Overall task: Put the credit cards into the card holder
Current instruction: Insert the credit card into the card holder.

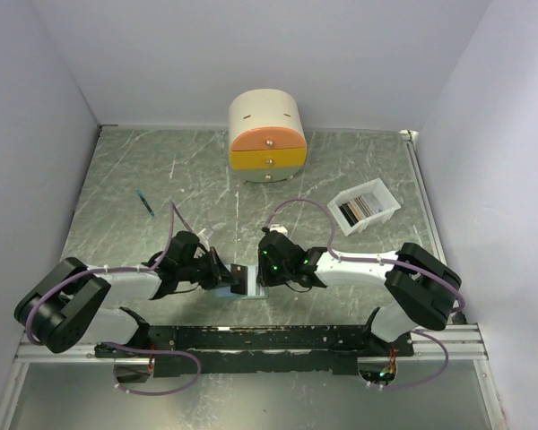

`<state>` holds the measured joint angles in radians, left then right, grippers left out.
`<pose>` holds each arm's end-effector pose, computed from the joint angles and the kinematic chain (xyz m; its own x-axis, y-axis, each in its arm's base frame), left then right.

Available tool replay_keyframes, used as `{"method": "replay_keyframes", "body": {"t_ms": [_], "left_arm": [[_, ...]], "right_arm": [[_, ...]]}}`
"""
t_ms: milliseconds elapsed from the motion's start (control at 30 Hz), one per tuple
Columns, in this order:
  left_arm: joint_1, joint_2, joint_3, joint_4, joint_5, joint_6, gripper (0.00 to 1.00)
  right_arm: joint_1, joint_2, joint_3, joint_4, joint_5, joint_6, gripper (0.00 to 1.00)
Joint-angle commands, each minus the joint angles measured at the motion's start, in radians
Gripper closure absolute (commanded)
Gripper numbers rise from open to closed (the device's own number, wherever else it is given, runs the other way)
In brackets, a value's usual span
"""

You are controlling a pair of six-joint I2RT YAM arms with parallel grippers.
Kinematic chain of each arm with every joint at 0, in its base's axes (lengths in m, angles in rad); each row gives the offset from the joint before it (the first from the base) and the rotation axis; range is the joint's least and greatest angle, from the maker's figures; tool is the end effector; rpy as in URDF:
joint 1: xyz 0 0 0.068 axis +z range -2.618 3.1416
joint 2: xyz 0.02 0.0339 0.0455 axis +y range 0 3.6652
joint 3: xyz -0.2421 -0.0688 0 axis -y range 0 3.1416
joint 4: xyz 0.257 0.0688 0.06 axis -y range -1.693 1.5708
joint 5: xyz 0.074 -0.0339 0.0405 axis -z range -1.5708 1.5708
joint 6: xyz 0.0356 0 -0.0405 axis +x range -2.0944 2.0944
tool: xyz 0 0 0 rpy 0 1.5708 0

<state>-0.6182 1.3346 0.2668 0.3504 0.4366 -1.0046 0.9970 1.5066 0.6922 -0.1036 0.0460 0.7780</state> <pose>0.1705 -0.1397 0.0828 -0.9498 -0.2630 -0.1696 -0.0311 0.6186 -0.7851 0.1594 0.2435 0.1223 -0.8853 -0.0782 -0.4583 -0.2842 0.8712 0.4003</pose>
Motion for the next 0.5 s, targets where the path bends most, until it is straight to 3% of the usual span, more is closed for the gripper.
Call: {"method": "replay_keyframes", "body": {"t_ms": [0, 100, 333, 467], "left_arm": [[-0.004, 0.015, -0.022, -0.001, -0.064, 0.003, 0.93], [-0.009, 0.022, -0.010, -0.011, -0.060, 0.011, 0.93], [-0.018, 0.001, 0.012, -0.081, -0.068, 0.034, 0.66], [-0.021, -0.041, 0.029, -0.145, -0.097, 0.045, 0.61]], "right_arm": [[0.004, -0.004, -0.025, -0.053, 0.036, -0.006, 0.80], [0.004, 0.000, -0.021, -0.052, 0.033, -0.008, 0.80], [0.004, -0.005, -0.001, -0.074, 0.044, -0.014, 0.80], [0.004, -0.016, 0.002, -0.079, 0.051, -0.016, 0.80]]}}
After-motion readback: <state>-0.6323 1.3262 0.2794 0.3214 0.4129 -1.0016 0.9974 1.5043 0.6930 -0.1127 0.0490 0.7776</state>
